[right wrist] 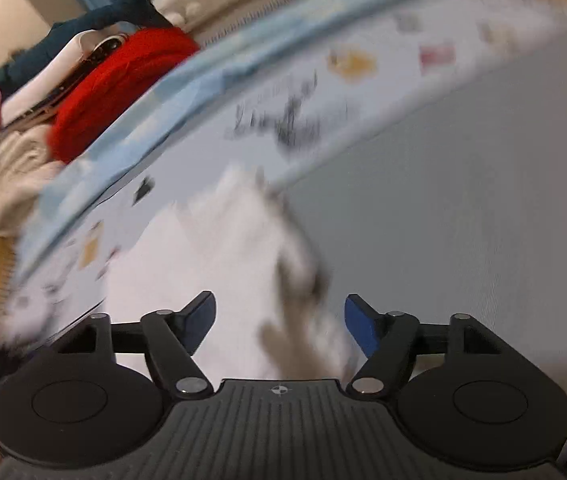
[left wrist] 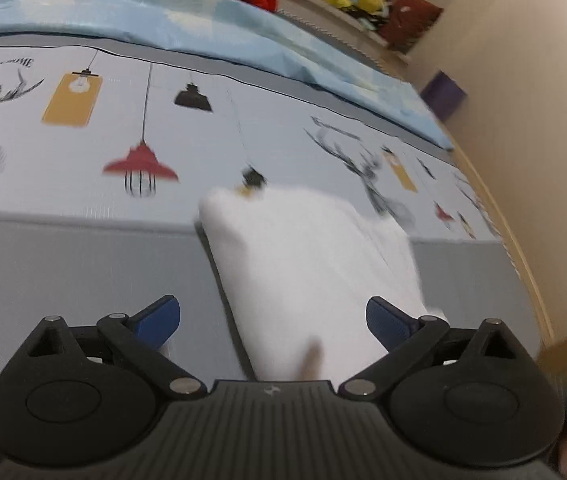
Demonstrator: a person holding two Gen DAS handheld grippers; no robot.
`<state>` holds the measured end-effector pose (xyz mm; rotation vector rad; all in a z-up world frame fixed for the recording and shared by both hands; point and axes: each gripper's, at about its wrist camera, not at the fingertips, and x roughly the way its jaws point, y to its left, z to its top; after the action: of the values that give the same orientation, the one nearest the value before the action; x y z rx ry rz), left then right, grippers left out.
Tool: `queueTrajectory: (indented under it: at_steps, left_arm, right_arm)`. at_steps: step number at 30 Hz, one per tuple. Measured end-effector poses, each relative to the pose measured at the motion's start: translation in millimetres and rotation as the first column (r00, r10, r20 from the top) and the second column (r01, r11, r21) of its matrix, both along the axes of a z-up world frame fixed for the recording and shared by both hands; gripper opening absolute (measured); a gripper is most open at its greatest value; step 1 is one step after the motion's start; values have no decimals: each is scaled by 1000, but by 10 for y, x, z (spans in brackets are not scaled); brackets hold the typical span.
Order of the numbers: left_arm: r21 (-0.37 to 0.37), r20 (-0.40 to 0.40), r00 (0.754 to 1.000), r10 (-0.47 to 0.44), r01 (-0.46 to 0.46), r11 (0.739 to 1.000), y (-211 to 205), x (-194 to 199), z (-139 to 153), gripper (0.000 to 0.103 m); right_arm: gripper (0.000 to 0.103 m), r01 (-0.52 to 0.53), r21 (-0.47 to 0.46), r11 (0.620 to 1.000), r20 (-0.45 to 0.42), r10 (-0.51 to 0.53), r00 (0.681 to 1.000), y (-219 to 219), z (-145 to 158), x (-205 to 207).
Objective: Fold small clothes
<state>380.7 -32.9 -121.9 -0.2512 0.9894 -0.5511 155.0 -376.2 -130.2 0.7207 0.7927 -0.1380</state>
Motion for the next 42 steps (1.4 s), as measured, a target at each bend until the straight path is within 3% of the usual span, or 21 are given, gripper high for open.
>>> queueTrajectory:
  at_steps: [4,6,7,9,10,11,13,15,18,21,25,26,28,30,32,34,35,36,37,38,42]
  left_arm:
    - [-21,-141,989,42,-46,999,-263,700,-399,101]
    - [-90,-236,968,84,-108,990,-292,920,-627,97]
    - [-112,-232,966,111,-140,984,-309,964,-665,95]
    - [-123,-179,979,93,-116,986,-355,993,-625,27]
    - [-87,-163,985,60,-75,993,-375,1011,-607,24]
    - [-50,-144,989,41,-49,998,-353,1017,-585,20]
    - [-12,-110,994,11,-13,1000,-228,993,-535,18]
    - [20,-85,996,8,-6,1000,-36,947,-504,18]
    - [-26,-121,993,-1,-2,1000,290,873,-529,18]
    - [-67,-123,992,13,-22,998,415,896,-521,19]
    - [-78,-114,994,2,-11,997,438,994,-471,23]
    - [-76,-107,994,-10,1,997,461,1018,-450,32]
    - [-64,-77,996,33,-38,997,538,1071,-410,49]
    - [-66,-77,994,83,-89,994,600,1151,-431,69]
    - [-73,-128,987,97,-107,992,597,1227,-538,74]
    - [-83,-152,985,80,-93,992,541,1245,-605,75]
    - [-70,-130,989,68,-78,995,488,1225,-581,74]
    - [-43,-113,993,27,-32,999,399,1194,-551,52]
    - [-22,-108,994,-6,4,1000,336,1158,-541,33]
    - [6,-103,994,-17,18,1000,272,1095,-530,25]
    - [67,-85,996,-35,41,997,123,905,-492,21]
  right_arm:
    - [81,86,243,966,-103,-62,993,291,-490,-327]
    - [93,130,252,959,-47,-122,991,440,-542,-402]
    - [95,118,242,963,-26,-116,993,500,-528,-360]
    - [70,107,245,964,6,-112,994,558,-554,-228]
    - [16,93,241,966,3,-97,995,553,-585,-136]
    - [15,78,222,972,-40,-71,997,517,-629,27]
    - [15,60,246,967,-56,-48,997,363,-648,350]
    - [15,-5,121,993,-43,10,999,279,-515,724]
    - [15,-103,-31,994,-1,103,995,39,-360,1482]
    - [17,-200,-74,977,-2,201,980,-167,-301,2286]
    - [45,-209,-200,957,-18,210,978,-257,-269,2741]
    - [55,-182,-209,961,-3,185,983,-315,-269,2719]
    - [67,-115,-141,983,3,116,993,-500,-262,2520]
    - [75,-75,20,997,-25,75,997,-635,-307,2259]
    - [83,-118,183,976,-47,128,991,-635,-397,1989]
    - [84,-196,253,948,-77,222,972,-473,-480,1872]
    - [82,-237,247,939,-87,265,960,-383,-497,1874]
    - [76,-294,175,939,-95,314,945,-251,-468,1890]
    - [43,-361,71,930,-74,366,928,-120,-404,1904]
    - [19,-402,-15,915,-56,401,914,-40,-359,1951]
    - [16,-344,-129,930,-4,346,938,-130,-331,2267]
